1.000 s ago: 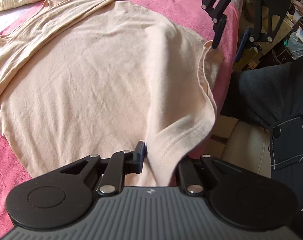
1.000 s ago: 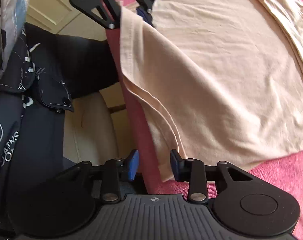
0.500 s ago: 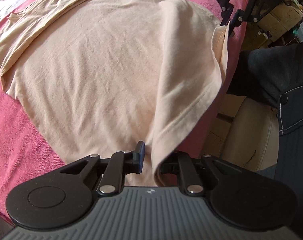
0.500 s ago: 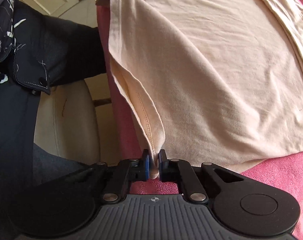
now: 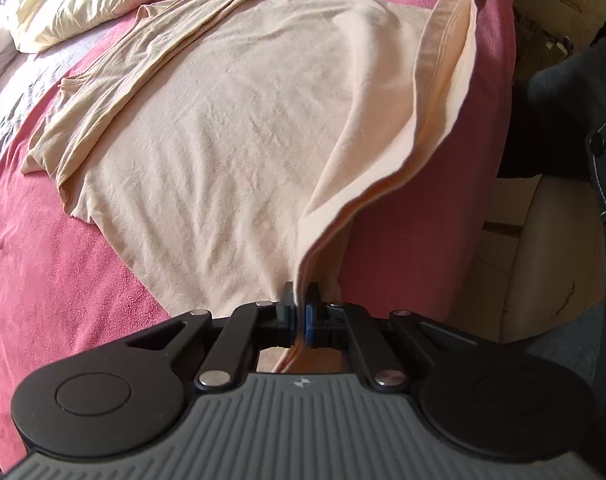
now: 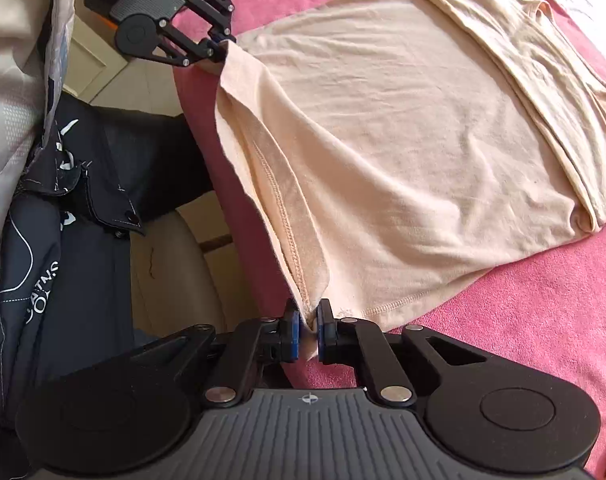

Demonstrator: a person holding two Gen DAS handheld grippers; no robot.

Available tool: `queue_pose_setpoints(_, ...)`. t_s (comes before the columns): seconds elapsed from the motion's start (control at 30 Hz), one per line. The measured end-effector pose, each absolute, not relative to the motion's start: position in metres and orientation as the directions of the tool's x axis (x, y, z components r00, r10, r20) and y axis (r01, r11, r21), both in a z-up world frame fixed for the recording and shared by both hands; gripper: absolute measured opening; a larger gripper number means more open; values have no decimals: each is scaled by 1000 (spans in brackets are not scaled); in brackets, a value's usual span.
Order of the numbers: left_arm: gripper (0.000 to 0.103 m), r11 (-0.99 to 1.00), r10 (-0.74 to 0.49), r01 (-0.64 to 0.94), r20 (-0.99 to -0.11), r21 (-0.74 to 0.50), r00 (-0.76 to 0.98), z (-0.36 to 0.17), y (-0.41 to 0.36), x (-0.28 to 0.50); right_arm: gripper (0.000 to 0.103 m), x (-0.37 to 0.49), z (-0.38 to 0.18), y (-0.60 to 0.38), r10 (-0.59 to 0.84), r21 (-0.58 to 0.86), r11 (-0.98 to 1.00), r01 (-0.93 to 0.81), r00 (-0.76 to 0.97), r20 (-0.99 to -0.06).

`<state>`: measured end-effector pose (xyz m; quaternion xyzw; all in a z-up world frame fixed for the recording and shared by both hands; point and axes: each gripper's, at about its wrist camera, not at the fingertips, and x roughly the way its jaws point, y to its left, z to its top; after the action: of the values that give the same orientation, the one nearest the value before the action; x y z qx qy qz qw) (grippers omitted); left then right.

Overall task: Fold clothes
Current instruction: 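Lift the hem with both grippers and fold it toward the collar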

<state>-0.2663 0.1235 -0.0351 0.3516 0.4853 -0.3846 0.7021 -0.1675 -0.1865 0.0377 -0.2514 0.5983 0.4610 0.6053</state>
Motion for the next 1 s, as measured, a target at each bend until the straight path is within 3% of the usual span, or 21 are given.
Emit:
queue_pose_setpoints(0.1, 1, 460, -194, 878, -950, 130, 243, -36, 122, -266, 10, -158, 34, -189, 251, 250, 465, -849, -144, -957)
queue_pose_setpoints(0.23, 1, 488, -194, 854, -931, 181, 308, -25, 118, -260, 10, -214, 22, -171, 240, 229, 503, -833, -119, -963)
queue_pose_setpoints(0.47, 1, 593, -164, 709, -805, 382, 570, 15, 105, -199, 9, -146, 35, -179, 204, -43, 635, -771, 222, -953)
queue_pose_setpoints(0.73, 3, 534, -147, 572, -598, 623, 788, 0, 64, -56, 10, -54, 48, -193, 97, -313, 761, -568, 578, -810)
queue_pose_setpoints(0.77, 4, 535, -118, 555, -594, 638, 796, -10, 59, -32, 10, -36, 37, -194, 80, -322, 780, -536, 596, -799)
queue_pose_setpoints(0.83, 17, 541, -44, 545, -626, 640, 779, -34, 51, 11, 10, 1, 12, -195, 44, -334, 813, -476, 623, -781)
queue_pose_setpoints(0.93, 22, 586, 80, 551, -720, 594, 690, -74, 48, 69, 12, 51, -41, -192, -14, -301, 859, -414, 569, -822)
queue_pose_setpoints(1.0, 37, 653, 96, 537, -762, 534, 641, -77, 54, 83, 14, 73, -69, -189, -51, -279, 879, -386, 507, -860)
